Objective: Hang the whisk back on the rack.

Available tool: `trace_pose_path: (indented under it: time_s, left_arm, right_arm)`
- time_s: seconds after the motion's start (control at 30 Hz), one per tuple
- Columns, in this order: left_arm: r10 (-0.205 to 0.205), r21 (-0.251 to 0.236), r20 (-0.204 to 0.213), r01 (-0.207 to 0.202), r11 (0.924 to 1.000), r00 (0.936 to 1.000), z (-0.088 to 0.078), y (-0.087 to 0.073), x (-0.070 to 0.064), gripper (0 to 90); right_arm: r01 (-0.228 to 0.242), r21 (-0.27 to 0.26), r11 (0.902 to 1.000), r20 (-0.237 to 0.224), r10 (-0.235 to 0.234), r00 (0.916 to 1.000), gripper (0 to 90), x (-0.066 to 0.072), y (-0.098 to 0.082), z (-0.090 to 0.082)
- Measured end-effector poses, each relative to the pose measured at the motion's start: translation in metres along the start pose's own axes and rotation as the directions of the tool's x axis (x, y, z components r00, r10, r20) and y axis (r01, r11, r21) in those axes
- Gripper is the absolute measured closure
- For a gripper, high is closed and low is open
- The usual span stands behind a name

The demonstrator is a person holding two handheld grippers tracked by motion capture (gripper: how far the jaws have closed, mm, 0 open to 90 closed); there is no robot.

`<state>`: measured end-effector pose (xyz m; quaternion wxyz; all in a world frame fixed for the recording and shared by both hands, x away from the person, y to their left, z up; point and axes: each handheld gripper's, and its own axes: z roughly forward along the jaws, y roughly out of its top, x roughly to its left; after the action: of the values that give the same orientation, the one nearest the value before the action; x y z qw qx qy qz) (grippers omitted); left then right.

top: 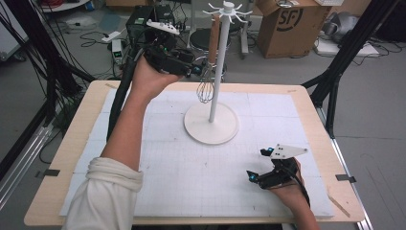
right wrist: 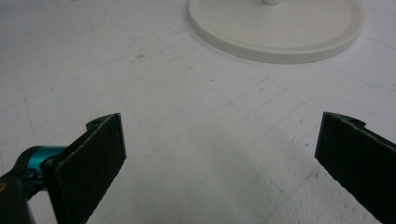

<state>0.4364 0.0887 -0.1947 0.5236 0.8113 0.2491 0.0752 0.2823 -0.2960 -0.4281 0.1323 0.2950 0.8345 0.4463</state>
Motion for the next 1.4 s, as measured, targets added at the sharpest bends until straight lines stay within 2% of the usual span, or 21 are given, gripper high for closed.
trace_pose_path:
  time_s: [0.17, 0.27, 0.3, 0.37, 0.47, 0.6, 0.73, 0.87, 0.9, 1.07, 1.2, 1.3, 1.4]
  left_arm:
    - [-0.003, 0.042, 0.011, 0.003, 0.9991, 0.9999, -0.005, -0.006, -0.001, 25.2]
    - [0.013, 0.071, 0.016, -0.014, 0.9974, 0.9998, -0.007, -0.007, -0.005, 19.7]
    - [0.018, 0.071, 0.017, -0.019, 0.9973, 0.9997, -0.008, -0.008, -0.006, 18.4]
    - [0.002, 0.034, 0.024, -0.003, 0.9994, 0.9997, -0.011, -0.013, -0.007, 16.4]
    - [-0.004, 0.042, 0.004, 0.003, 0.9991, 1.0, -0.014, -0.022, -0.007, 14.5]
    - [-0.023, 0.031, 0.014, 0.023, 0.9992, 0.9996, -0.018, -0.035, -0.006, 11.8]
    - [-0.003, 0.064, -0.009, 0.004, 0.998, 1.0, -0.023, -0.043, -0.009, 9.2]
    - [0.013, 0.07, -0.02, -0.012, 0.9975, 0.9997, -0.03, -0.051, -0.015, 7.7]
    - [0.025, 0.073, -0.025, -0.023, 0.9971, 0.9994, -0.032, -0.055, -0.016, 7.4]
    - [0.016, 0.071, -0.046, -0.013, 0.9974, 0.9988, -0.04, -0.079, -0.017, 6.3]
    - [-0.002, 0.061, -0.037, 0.004, 0.9982, 0.9993, -0.045, -0.098, -0.015, 5.6]
    - [-0.024, 0.065, -0.051, 0.028, 0.9975, 0.9984, -0.045, -0.112, -0.013, 1.6]
    - [-0.029, 0.062, -0.055, 0.032, 0.9975, 0.9981, -0.046, -0.125, -0.014, 1.6]
  right_arm:
    - [0.0, 0.0, 1.0, 0.001, 0.0, 1.0, 0.8, 0.0, 0.0, 0.0]
    - [-0.001, 0.0, 1.0, 0.002, 0.001, 1.0, 0.8, 0.0, 0.0, 0.0]
    - [0.0, 0.001, 1.0, 0.001, 0.0, 1.0, 0.8, 0.0, 0.0, 0.0]
    - [0.001, 0.001, 1.0, 0.001, -0.001, 1.0, 0.8, 0.0, 0.0, 0.0]
    - [0.005, 0.004, 1.0, 0.001, -0.005, 1.0, 0.8, 0.001, 0.0, 0.001]
    - [0.004, 0.005, 1.0, 0.0, -0.004, 1.0, 0.8, 0.001, 0.0, 0.0]
    - [0.005, 0.006, 1.0, -0.001, -0.005, 1.0, 0.8, 0.001, 0.0, 0.001]
    - [0.008, 0.007, 0.9999, 0.002, -0.008, 1.0, 0.8, 0.001, 0.0, 0.001]
    - [0.006, 0.008, 1.0, 0.003, -0.006, 1.0, 0.8, 0.001, 0.0, 0.001]
    - [0.008, 0.008, 0.9999, 0.003, -0.008, 1.0, 0.8, 0.001, 0.0, 0.001]
    - [0.009, 0.013, 0.9999, 0.001, -0.009, 1.0, 0.8, 0.002, 0.0, 0.002]
    - [0.011, 0.014, 0.9998, 0.0, -0.011, 0.9999, 0.8, 0.003, 0.001, 0.003]
    - [0.011, 0.014, 0.9998, 0.0, -0.011, 0.9999, 0.8, 0.003, 0.001, 0.003]
